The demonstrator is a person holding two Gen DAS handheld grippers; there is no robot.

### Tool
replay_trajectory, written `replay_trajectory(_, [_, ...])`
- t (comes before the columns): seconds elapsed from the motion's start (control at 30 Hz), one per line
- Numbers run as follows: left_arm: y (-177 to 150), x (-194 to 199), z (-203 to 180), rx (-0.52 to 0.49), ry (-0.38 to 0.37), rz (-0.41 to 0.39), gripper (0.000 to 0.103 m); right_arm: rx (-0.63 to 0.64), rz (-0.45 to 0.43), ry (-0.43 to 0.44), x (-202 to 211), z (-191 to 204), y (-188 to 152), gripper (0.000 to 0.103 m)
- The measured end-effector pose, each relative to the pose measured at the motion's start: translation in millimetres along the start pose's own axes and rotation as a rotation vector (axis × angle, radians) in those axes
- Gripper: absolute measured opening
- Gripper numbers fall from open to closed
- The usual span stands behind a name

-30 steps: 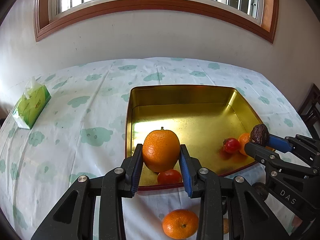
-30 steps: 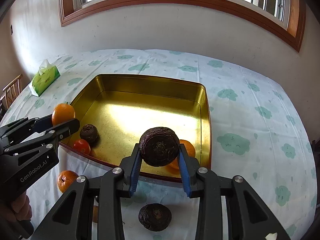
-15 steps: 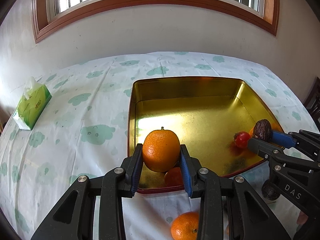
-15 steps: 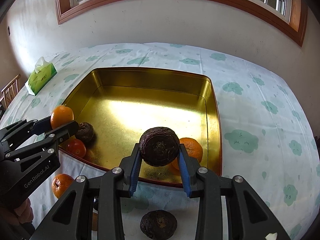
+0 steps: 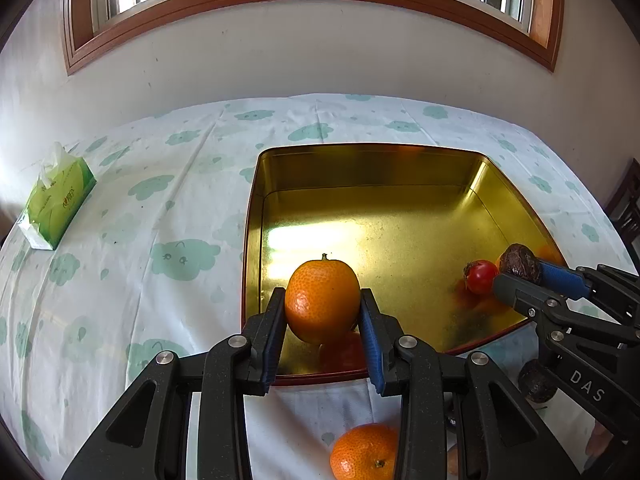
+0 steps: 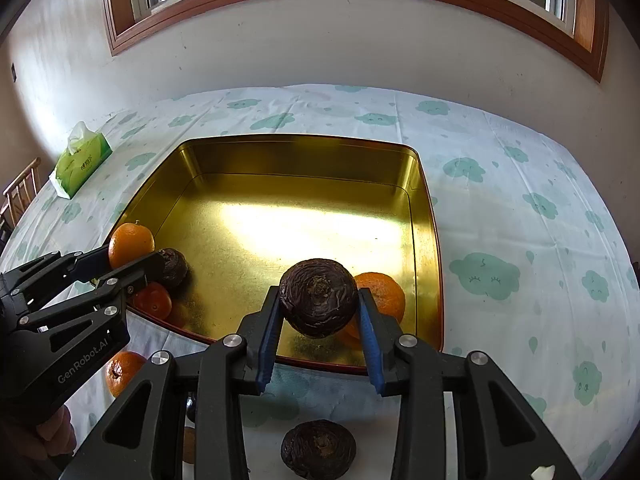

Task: Organize fruits
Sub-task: 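Open the left tool dropping the mandarin while the right tool releases the dried fruit into the tin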

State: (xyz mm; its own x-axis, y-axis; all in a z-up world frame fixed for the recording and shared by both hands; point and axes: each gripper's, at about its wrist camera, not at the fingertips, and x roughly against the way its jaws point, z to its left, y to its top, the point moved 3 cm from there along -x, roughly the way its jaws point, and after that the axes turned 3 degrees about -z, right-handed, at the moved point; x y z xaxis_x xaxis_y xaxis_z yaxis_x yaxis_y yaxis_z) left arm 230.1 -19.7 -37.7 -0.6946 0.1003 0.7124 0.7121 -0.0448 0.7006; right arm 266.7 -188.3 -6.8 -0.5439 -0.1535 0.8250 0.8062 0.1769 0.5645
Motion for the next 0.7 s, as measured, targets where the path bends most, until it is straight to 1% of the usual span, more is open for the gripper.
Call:
replay_trajectory(0.33, [0, -1, 0, 0.014, 0.009, 0.013, 0.038, -0.014, -0.002, -0.002, 2, -2, -1, 0.041])
replay_trajectory(0.53, [-1, 4, -1, 0.017, 0.002, 0.012, 0.041, -0.012, -0.009, 0.002, 9, -3, -1, 0.042])
replay_trajectory(0.6, [-2, 7, -2, 0.014, 0.0, 0.008, 0.044, -0.012, -0.012, 0.0, 12, -2, -2, 0.042])
replay_trajectory(0.7, [-4, 14, -4, 0.013, 0.01, -0.005, 0.054, -0.007, -0.02, -0.003, 18, -2, -4, 0.042])
